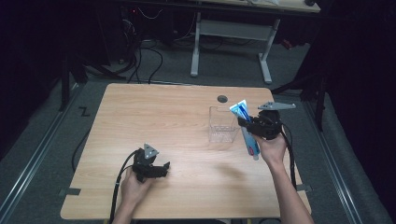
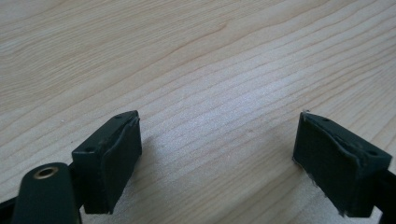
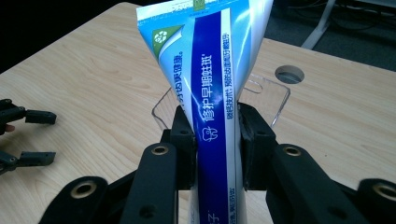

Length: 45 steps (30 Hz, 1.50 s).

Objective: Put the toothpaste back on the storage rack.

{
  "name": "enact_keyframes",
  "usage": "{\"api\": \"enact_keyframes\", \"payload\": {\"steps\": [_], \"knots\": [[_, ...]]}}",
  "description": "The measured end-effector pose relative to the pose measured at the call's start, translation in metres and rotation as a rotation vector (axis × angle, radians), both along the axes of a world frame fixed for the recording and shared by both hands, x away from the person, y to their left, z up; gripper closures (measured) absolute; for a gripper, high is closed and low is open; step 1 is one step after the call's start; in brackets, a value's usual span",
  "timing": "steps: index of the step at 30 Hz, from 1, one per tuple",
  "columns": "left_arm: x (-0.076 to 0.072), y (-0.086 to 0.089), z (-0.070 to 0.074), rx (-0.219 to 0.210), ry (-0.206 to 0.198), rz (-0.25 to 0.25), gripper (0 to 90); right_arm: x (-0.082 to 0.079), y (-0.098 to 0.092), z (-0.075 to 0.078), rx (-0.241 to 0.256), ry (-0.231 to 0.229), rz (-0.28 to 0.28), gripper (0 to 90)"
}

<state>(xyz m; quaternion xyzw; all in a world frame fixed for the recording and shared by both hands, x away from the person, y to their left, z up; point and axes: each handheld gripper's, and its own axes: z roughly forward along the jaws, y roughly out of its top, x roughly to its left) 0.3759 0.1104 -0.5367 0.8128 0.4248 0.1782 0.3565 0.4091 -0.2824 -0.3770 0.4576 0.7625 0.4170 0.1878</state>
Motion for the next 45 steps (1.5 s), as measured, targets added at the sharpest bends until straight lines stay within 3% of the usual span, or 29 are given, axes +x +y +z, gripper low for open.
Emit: {"api": "enact_keyframes", "payload": {"steps": [17,26,39,45], "knots": [[0.000,0.000,0.000,0.000,0.000,0.000,15.5,0.016,0.015,0.024,0.003,-0.038,0.011,71.3],[0.000,0.000,0.000,0.000,0.000,0.001,15.5,0.025,0.024,0.029,-0.007,-0.048,0.010,71.1],[0.000,0.000,0.000,-0.001,-0.001,0.001,15.6,0.039,0.034,0.039,0.028,-0.071,0.004,71.1],[0.000,0.000,0.000,0.000,-0.001,0.001,15.5,0.047,0.042,0.039,0.002,-0.082,0.001,71.1]]}}
